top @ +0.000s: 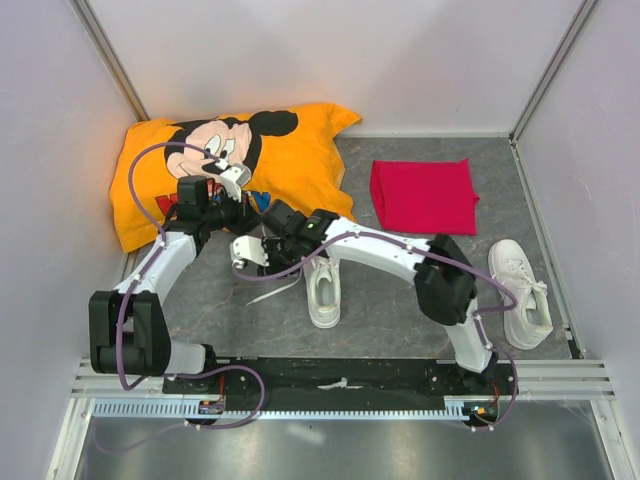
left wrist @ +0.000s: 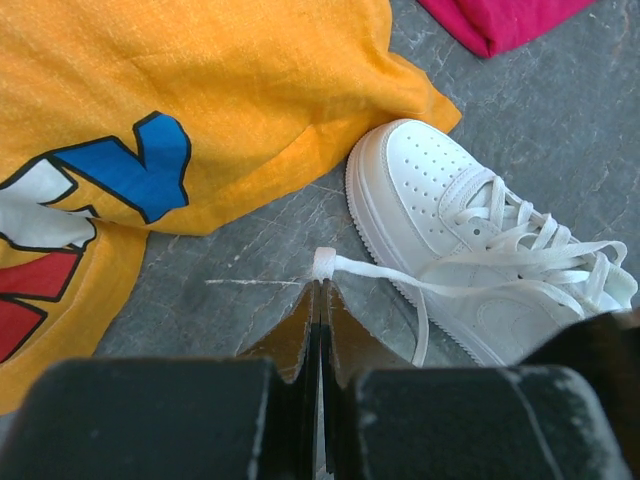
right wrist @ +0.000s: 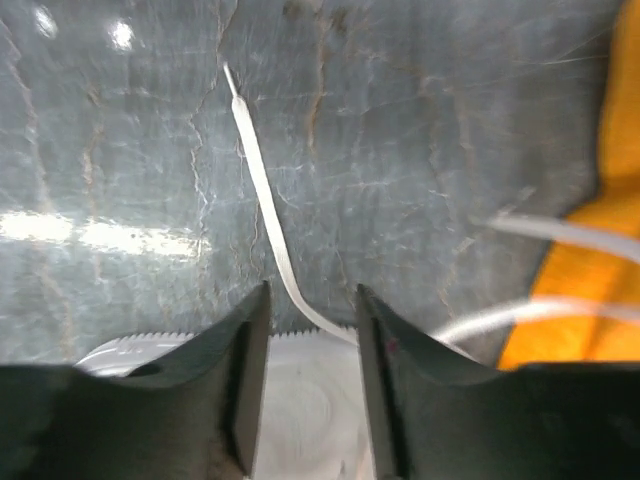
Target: Tie the shoes
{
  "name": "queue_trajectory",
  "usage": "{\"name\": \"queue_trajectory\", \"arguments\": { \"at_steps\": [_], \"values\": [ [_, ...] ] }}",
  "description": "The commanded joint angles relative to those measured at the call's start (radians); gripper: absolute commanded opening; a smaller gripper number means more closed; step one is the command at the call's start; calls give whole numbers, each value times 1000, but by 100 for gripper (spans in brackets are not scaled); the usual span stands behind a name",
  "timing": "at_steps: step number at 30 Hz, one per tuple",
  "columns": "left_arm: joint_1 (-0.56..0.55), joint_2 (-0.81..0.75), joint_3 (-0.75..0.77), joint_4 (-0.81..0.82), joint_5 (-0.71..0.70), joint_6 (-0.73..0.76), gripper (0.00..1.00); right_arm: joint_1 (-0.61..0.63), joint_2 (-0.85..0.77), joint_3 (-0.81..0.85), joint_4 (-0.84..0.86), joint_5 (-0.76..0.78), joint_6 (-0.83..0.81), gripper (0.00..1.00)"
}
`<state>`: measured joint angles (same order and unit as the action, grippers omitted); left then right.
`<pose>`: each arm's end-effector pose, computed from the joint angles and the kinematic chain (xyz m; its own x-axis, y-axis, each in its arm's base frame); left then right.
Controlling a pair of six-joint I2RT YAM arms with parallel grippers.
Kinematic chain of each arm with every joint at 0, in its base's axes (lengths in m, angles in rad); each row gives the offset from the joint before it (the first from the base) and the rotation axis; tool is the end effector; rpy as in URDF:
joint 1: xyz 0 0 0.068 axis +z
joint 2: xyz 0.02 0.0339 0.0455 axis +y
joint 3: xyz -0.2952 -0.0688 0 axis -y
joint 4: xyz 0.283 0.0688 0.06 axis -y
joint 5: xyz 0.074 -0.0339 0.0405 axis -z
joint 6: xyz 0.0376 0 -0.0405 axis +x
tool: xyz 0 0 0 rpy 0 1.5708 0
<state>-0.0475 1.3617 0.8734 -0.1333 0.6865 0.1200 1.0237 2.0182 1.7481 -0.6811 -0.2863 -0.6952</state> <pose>0.3191 -0.0390 0.2625 -0.5115 0.1170 -0.8513 0.6171 0.7394 -0.2691 0.2512 0.4329 0.2723 0.2542 -0.7639 -0.5932 -0.9659 -0.1697 -0.1954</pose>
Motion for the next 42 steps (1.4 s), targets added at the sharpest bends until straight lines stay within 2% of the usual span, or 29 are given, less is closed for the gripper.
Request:
{"name": "queue_trajectory", "arguments": {
  "at_steps": [1, 7, 19, 22, 25, 28, 29, 36, 42],
  "values": [
    [0, 42, 58, 21, 44, -31, 2, 1, 105, 108, -113, -2, -95, 50],
    [0, 80, 70, 34, 48, -52, 2, 1, 218, 172, -173, -7, -136, 49],
    [-2, 88, 68, 44, 59, -52, 2, 3, 323, 186, -179, 47, -167, 45],
    [0, 85, 72, 47, 62, -51, 1, 4, 338, 182, -181, 50, -175, 39],
    [0, 85, 75, 50, 62, -49, 2, 4, 346, 174, -187, 38, -188, 28],
    [1, 85, 75, 51, 64, -46, 2, 3, 356, 174, -195, 36, -196, 12],
    [1, 83, 75, 52, 64, -46, 2, 4, 356, 185, -196, 39, -194, 0],
    [0, 74, 70, 54, 70, -51, 2, 4, 298, 280, -195, -4, -101, 0],
    [0, 42, 85, 47, 71, -40, 2, 4, 154, 300, -199, -40, 9, 0]
  ]
}}
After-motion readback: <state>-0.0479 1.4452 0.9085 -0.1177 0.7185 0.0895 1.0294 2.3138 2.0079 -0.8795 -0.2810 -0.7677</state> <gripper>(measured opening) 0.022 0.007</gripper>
